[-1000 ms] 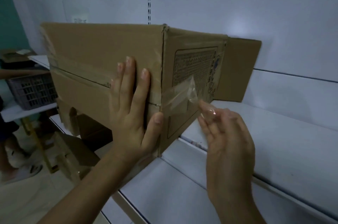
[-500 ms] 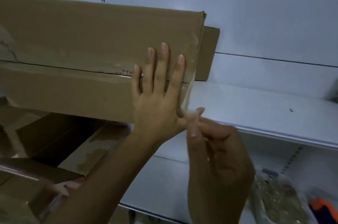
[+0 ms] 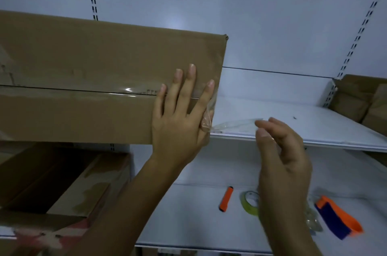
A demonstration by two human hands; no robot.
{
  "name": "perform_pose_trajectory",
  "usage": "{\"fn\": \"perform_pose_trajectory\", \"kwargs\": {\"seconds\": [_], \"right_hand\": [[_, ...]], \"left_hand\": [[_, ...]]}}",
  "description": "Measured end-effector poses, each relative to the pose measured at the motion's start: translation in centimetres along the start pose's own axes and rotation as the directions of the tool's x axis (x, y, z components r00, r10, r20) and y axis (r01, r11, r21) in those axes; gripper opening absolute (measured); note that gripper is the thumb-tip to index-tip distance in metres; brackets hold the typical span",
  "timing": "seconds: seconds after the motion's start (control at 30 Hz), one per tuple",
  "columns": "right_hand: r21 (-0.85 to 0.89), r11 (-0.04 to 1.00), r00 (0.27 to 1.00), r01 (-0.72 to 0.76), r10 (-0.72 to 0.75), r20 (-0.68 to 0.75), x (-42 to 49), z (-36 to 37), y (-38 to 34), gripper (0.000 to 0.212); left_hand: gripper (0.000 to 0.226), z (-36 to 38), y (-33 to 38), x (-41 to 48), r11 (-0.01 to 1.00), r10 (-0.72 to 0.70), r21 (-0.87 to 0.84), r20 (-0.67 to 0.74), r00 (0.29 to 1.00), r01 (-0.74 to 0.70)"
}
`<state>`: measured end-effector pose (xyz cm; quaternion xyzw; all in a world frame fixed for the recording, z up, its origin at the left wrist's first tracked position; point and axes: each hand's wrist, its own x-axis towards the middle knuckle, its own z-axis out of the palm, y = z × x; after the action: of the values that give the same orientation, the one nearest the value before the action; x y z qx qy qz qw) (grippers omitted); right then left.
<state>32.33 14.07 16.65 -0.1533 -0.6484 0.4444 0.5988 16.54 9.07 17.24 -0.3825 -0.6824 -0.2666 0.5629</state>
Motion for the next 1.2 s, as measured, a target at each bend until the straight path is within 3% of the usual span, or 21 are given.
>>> {"fn": "perform_pose_trajectory", "kwargs": {"seconds": [0.17, 0.4, 0.47, 0.67, 0.8, 0.93, 1.07, 1.2], "right_hand": [[-0.033, 0.981, 0.955, -0.192, 0.195, 0.223, 2.2, 1.6, 1.2, 0.033], [0.112, 0.961, 0.897, -0.251, 0.188, 0.399, 3.0, 4.8, 2.0, 0.067], [0.125, 0.963, 0.893, -0.240, 0.169, 0.417, 3.0, 5.3, 2.7, 0.068], [0.086, 0.995, 0.954, -0.058, 0.029, 0.298, 4.0, 5.6, 4.7, 0.038], [0.097, 0.995, 0.970, 0.018, -0.041, 0.238, 4.8, 4.7, 6.3, 0.020], [0.003, 0.992, 0.977, 0.129, -0.128, 0.172, 5.6, 4.3, 7.0, 0.019], [0.010, 0.995, 0.987, 0.100, -0.100, 0.128, 4.9, 3.2, 5.0, 0.017], [-0.248, 0.917, 0.948, 0.312, -0.319, 0.012, 2.5, 4.8, 2.2, 0.022]], "left_hand": [[0.055, 0.9, -0.6, -0.3, 0.992, 0.080, 0.096, 0.017, 0.997, -0.082], [0.061, 1.6, -0.7, -0.7, 0.992, 0.064, 0.107, 0.003, 0.998, -0.064], [0.063, 1.6, -0.7, -0.7, 0.991, 0.058, 0.120, 0.018, 0.998, -0.060], [0.059, 1.6, -0.5, -0.6, 0.989, 0.076, 0.130, 0.004, 0.997, -0.076], [0.072, 0.3, -0.9, -0.5, 0.983, 0.114, 0.132, 0.115, 0.987, -0.129], [0.072, -2.4, -3.2, -0.2, 0.964, 0.192, 0.148, 0.197, 0.961, -0.223], [0.093, -3.9, -7.1, -0.6, 0.979, -0.041, 0.205, 0.109, 0.993, 0.018], [0.104, -2.3, -8.0, -0.7, 0.980, -0.066, 0.195, 0.080, 0.995, 0.050]]}}
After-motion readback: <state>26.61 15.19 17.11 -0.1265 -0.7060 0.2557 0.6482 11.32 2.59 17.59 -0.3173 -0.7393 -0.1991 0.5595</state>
